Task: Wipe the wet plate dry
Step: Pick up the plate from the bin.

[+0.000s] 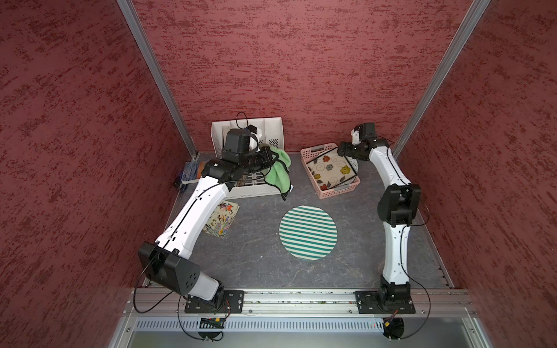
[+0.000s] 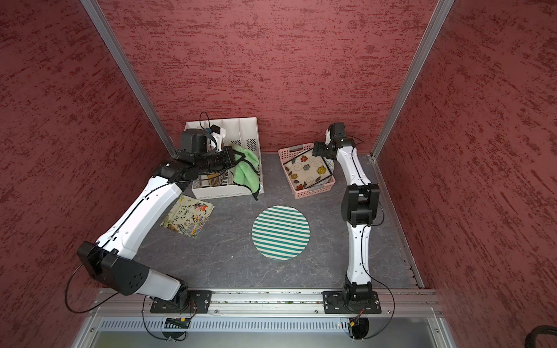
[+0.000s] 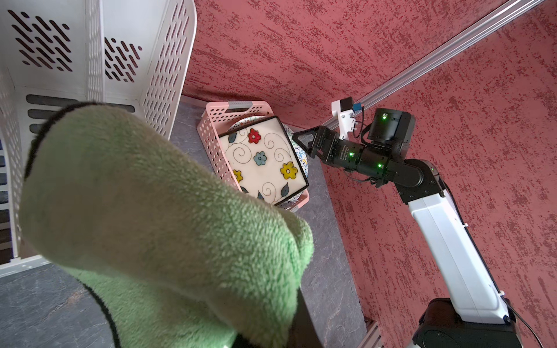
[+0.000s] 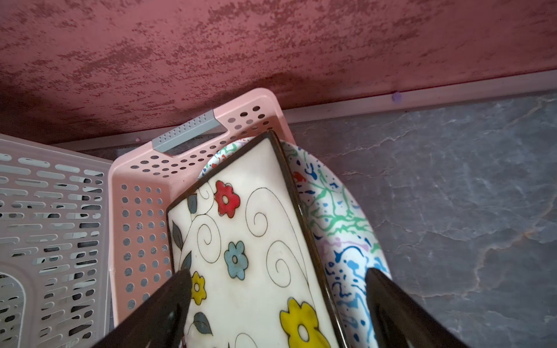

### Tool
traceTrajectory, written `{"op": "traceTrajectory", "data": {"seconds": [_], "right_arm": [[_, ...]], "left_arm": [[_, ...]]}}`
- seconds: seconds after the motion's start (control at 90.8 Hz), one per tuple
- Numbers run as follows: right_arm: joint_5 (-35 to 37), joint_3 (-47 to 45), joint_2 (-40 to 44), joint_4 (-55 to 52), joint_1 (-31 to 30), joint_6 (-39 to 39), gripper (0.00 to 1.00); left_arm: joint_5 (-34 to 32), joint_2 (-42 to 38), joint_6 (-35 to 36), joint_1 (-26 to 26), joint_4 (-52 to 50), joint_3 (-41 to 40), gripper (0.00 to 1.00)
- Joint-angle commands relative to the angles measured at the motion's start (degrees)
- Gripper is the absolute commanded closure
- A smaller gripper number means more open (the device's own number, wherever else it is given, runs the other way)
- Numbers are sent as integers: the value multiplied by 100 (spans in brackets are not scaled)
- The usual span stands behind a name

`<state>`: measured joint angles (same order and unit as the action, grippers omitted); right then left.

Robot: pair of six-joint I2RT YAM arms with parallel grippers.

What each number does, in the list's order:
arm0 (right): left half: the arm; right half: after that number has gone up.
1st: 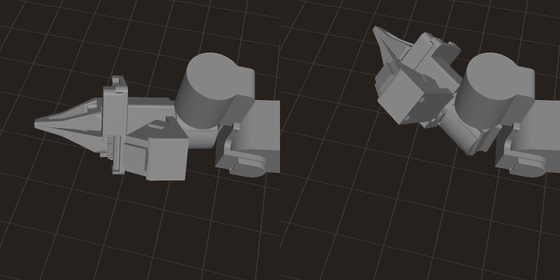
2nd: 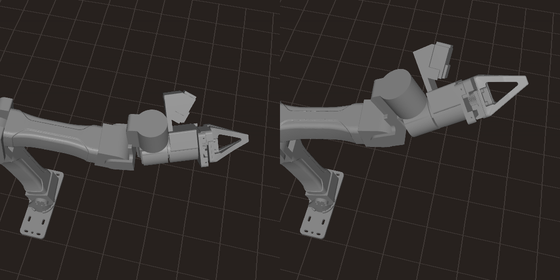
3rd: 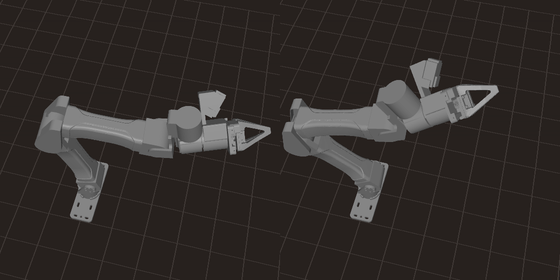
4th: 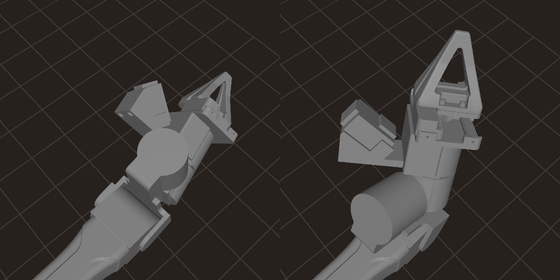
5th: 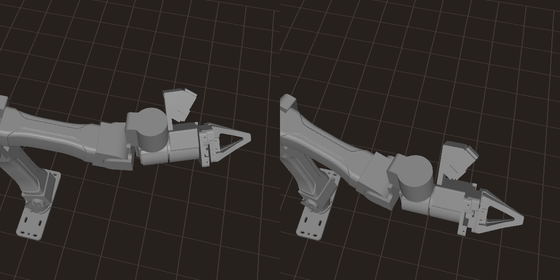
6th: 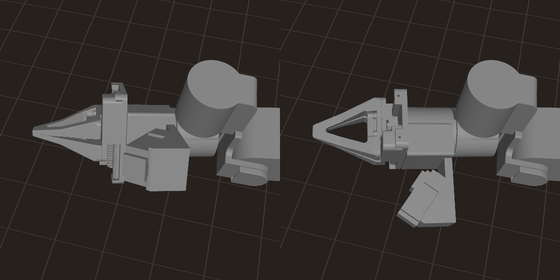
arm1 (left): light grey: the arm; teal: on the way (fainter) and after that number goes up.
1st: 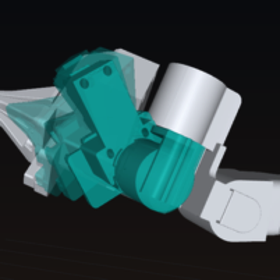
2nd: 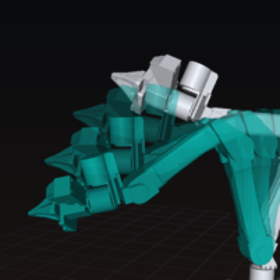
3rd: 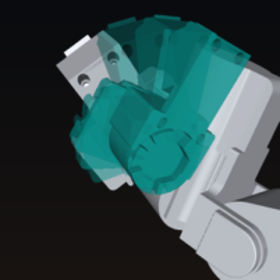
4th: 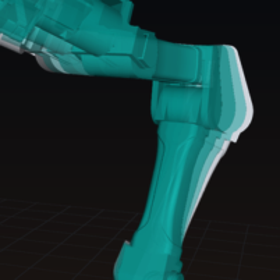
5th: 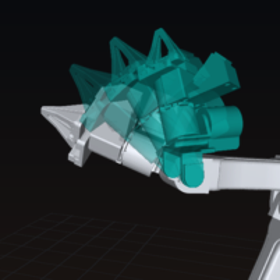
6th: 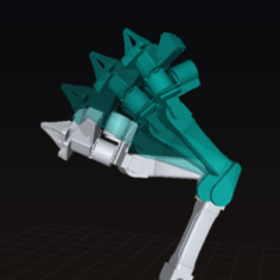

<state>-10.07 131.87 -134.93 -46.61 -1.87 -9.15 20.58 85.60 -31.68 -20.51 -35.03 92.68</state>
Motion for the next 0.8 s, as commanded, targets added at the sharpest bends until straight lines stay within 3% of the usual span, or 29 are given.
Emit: {"op": "traceTrajectory", "data": {"seconds": [0.0,0.231,0.419,0.65,0.793], "right_arm": [[-81,62,-328,-301,-12,48,7],[-510,69,-695,-775,-12,26,13],[-2073,-143,-752,-994,-10,-203,37],[-2939,-268,-448,-150,1,-965,74],[-3243,-345,-438,258,-1,-1262,82]], "left_arm": [[26,18,-16,38,134,120,100],[8,4,-87,39,180,79,100],[8,-41,-141,33,244,26,100],[-5,-105,-216,5,338,-40,100],[-89,-219,-216,-48,341,-138,100]]}}
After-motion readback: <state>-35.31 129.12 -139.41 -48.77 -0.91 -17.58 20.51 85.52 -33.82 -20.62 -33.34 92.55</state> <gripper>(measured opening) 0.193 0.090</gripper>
